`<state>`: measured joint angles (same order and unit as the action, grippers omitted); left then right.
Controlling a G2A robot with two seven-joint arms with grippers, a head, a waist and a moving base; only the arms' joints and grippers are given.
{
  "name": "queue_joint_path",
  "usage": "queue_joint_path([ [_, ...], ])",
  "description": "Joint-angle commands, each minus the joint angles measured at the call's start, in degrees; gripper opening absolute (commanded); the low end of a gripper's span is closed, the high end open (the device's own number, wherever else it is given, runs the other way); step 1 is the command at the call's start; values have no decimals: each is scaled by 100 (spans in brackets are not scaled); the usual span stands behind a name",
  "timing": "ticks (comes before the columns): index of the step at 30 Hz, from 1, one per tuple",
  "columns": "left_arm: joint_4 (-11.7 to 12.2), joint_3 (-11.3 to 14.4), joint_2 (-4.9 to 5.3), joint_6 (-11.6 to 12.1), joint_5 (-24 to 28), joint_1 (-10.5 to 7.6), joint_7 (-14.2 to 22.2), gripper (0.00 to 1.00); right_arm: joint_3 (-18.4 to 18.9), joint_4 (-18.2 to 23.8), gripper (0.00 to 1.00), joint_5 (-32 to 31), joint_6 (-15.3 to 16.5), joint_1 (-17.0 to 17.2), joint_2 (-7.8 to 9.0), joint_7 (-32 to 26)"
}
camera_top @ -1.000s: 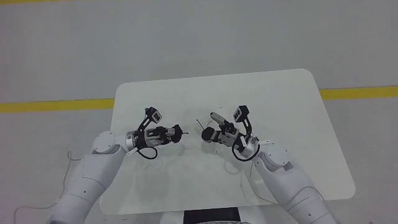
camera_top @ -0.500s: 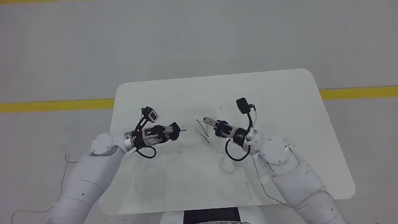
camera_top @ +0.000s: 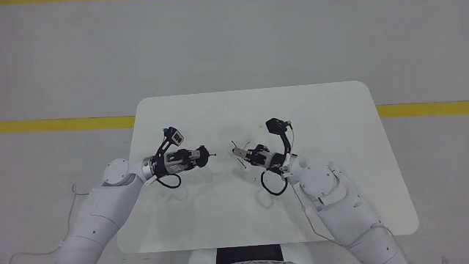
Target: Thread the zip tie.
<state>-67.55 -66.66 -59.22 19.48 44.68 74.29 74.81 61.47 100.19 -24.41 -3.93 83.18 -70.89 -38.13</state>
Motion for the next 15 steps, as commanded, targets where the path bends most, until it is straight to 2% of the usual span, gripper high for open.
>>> queue_joint_path([
  [1, 0, 0, 0, 0, 0, 0, 0, 0, -89, 76, 100, -623, -249, -142, 17, -215],
  [4, 0, 0, 0, 0, 0, 0, 0, 0, -302, 191, 100, -1320, -724, -362, 15, -488],
  [7, 0, 0, 0, 0, 0, 0, 0, 0, -511, 164, 100, -1742, -991, -594, -3, -773],
  [12, 0, 0, 0, 0, 0, 0, 0, 0, -886, 10, 100, -2230, -1077, -939, -49, -1183],
  [15, 0, 0, 0, 0, 0, 0, 0, 0, -983, 17, 100, -2430, -1156, -981, -61, -1184],
])
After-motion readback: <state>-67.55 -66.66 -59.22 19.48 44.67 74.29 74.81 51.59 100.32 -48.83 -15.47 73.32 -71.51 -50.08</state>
